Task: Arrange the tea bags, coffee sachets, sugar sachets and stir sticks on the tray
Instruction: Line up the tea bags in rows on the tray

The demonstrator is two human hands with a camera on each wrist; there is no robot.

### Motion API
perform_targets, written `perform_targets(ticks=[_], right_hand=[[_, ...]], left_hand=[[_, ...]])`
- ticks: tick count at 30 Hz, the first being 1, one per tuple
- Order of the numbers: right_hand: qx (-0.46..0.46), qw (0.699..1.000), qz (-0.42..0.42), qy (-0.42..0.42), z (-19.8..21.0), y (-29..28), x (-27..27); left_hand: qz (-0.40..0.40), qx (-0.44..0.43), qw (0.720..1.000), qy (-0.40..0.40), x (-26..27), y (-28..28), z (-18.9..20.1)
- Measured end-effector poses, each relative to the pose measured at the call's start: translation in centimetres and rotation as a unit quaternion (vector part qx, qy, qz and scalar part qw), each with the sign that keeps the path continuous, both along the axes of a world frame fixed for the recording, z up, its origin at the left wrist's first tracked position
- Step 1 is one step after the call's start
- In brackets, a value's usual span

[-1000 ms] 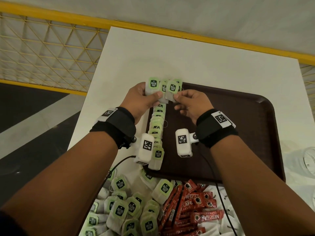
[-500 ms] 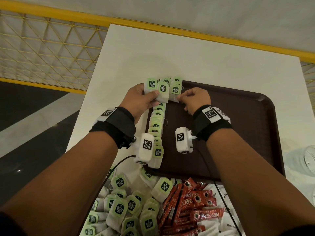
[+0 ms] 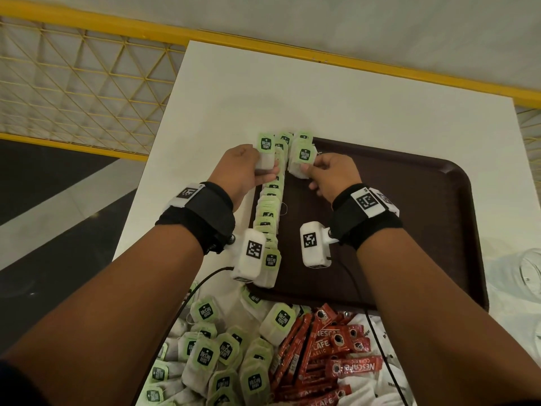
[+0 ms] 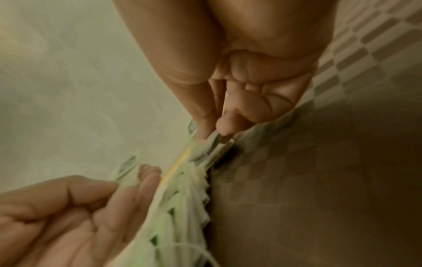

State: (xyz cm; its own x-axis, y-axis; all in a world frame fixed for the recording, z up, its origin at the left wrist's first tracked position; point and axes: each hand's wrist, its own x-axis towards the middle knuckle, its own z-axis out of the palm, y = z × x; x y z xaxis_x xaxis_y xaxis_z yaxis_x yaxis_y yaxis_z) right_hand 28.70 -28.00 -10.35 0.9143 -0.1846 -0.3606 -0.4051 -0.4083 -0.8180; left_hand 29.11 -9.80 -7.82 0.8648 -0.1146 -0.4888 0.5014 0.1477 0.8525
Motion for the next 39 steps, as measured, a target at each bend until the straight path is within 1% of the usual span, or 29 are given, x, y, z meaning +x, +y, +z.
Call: perform_targets(ticks=[2,4,6,9,11,14,18,21,22,24,26,28,30,35,39], right_hand=[[-0.043,0.999,0.011,0.018,-0.2,-0.5,0.3],[-0.065,0.997,0.020,0.031,-0.2,-0.6,0.6],[-0.083,0.996,0.026,0.031,-0.1,-0.5,0.8],[-0.091,0.996,0.011,0.021,-0.2,-0.4,1.0],[-0.076,0.997,-0.001,0.028,-0.2,-0.2,1.0],[-0.058,0.997,-0.021,0.037,-0.1,-0.1,0.8],[-0.060,0.998,-0.025,-0.022,0.8,0.4,-0.2],[0.029,0.999,0.001,-0.023,2.0,1.5,-1.1],[0.045,0.999,0.015,-0.022,2.2,1.8,-1.3],[0.056,0.998,0.030,-0.026,2.4,2.1,-1.7],[0.062,0.998,0.014,-0.024,2.1,1.7,-1.8],[0.052,0.999,-0.012,-0.012,1.6,1.1,-1.8],[0.022,1.000,-0.021,0.006,1.1,0.4,-1.8],[-0.047,0.998,0.005,0.040,0.1,0.0,-1.1],[-0.066,0.997,0.013,0.044,0.4,0.4,-0.7]], left_hand=[[0.002,0.011,1.000,-0.003,0.0,0.3,0.0],[0.001,0.022,1.000,-0.012,-0.2,0.5,0.1],[-0.006,0.035,0.999,-0.026,-0.2,0.7,0.0],[-0.018,0.087,0.995,-0.050,-0.2,0.8,-0.1],[-0.025,0.126,0.990,-0.064,-0.1,0.9,-0.3],[-0.041,0.137,0.986,-0.081,-0.1,1.1,-0.5],[-0.050,0.136,0.984,-0.107,-0.4,1.1,-0.9],[-0.047,0.149,0.980,-0.121,-0.7,0.6,-1.1],[-0.054,0.155,0.978,-0.126,-0.8,0.4,-1.0],[-0.069,0.172,0.973,-0.136,-1.0,-0.1,-0.9],[-0.078,0.189,0.969,-0.139,-1.2,-0.3,-0.8],[-0.075,0.206,0.966,-0.135,-1.3,-0.3,-0.8],[-0.065,0.207,0.969,-0.120,-1.4,0.1,-0.7],[-0.053,0.221,0.968,-0.105,-1.8,1.4,-0.5],[-0.052,0.222,0.969,-0.093,-2.5,2.1,-0.2]])
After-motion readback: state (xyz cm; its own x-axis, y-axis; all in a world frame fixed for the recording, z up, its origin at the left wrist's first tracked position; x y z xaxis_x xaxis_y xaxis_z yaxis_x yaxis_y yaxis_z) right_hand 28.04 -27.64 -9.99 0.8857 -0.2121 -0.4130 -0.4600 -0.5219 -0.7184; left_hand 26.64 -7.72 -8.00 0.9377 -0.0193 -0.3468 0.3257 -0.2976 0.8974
